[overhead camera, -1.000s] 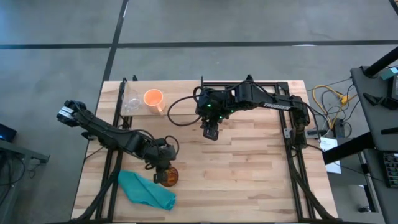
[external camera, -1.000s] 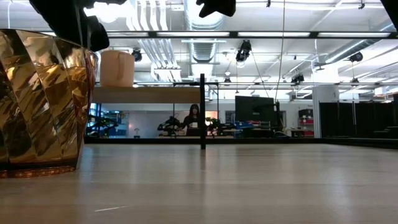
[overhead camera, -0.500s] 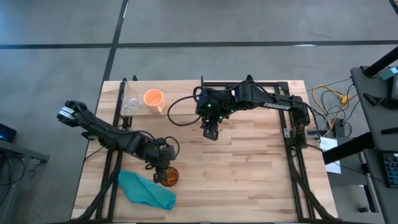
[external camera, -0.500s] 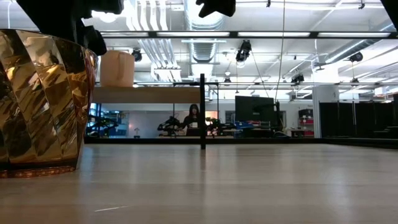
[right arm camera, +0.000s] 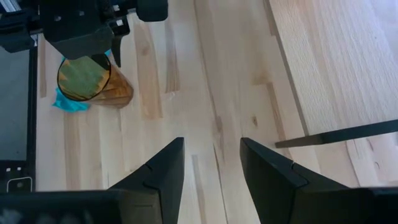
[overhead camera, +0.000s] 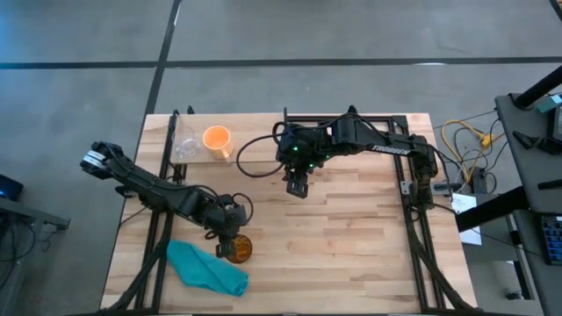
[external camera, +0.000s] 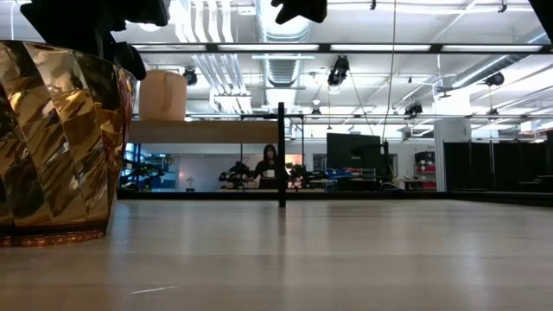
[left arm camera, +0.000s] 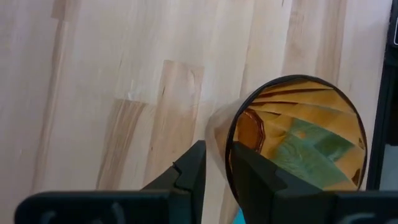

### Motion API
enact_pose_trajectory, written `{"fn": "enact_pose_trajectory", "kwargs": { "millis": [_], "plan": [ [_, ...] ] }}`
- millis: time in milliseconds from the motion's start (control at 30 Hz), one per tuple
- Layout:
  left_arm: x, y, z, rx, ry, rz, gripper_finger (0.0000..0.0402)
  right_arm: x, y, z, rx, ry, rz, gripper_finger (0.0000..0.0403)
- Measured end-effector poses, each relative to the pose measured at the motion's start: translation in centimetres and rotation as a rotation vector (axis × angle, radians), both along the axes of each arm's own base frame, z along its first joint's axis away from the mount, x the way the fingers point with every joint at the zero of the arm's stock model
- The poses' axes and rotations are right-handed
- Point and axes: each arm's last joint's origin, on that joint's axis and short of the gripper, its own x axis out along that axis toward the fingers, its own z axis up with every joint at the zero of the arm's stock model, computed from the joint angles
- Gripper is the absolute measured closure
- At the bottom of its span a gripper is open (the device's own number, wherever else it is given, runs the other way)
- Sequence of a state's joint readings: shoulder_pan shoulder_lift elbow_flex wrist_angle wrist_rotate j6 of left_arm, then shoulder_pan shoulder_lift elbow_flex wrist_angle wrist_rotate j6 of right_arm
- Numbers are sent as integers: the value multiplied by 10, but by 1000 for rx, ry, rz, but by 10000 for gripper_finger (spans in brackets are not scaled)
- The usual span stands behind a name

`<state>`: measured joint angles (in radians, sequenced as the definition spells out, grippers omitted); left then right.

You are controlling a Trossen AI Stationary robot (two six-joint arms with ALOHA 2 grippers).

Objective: Stack small to large cups/mugs on shelf
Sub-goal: Put the brown cup on the shelf

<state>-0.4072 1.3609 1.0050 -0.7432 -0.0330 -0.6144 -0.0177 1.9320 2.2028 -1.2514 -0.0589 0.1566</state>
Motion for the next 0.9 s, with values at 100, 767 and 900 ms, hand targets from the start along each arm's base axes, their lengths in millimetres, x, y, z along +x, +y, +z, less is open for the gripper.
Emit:
{"fn": "enact_pose_trajectory", "kwargs": {
  "millis": [100,767,900],
  "plan": [
    [0,0,0,-2,-4,0,340,0,0,0,0,-1,0,252],
    [14,-6,-17,15,19,1,341,1,0,1,0,-14,0,252],
    [14,-6,-17,13,20,1,356,1,0,1,-2,-14,3,252]
  ]
}}
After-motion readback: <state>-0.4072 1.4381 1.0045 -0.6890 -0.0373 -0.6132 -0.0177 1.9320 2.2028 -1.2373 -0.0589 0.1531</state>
